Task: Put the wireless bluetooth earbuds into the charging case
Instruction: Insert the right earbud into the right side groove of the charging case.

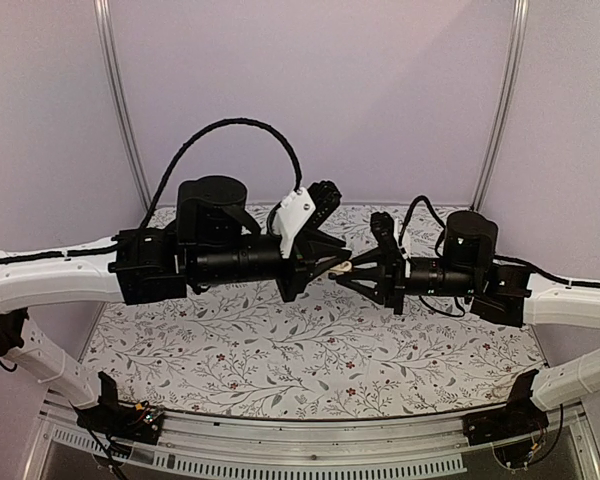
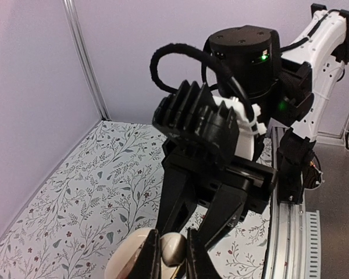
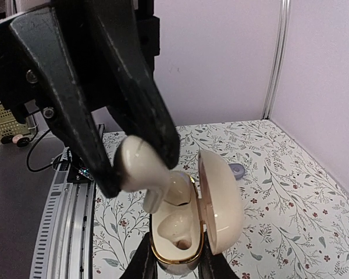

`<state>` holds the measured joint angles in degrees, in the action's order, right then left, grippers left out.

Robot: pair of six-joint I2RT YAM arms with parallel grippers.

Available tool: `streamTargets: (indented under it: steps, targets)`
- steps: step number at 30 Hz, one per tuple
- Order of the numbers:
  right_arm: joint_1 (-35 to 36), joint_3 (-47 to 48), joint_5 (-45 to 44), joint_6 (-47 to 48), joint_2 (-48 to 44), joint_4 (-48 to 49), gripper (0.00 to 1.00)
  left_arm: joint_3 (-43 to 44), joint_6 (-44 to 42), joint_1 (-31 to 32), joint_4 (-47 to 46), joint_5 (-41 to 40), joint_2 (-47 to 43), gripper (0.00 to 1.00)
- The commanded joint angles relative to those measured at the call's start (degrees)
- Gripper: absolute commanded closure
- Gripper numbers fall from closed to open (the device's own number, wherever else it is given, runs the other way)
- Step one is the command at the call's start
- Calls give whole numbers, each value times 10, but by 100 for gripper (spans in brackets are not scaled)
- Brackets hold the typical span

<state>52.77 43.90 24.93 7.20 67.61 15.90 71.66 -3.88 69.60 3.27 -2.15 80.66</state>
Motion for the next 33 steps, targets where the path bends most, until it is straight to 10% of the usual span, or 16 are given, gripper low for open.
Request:
streamTargets:
  steps: [1, 33]
  targets:
    - [7, -12, -14, 19, -20, 21, 100, -17, -7, 8, -22, 9, -9, 94]
    - [9, 4, 26, -49, -9, 54, 100, -27, -18, 11, -58, -7, 8, 95]
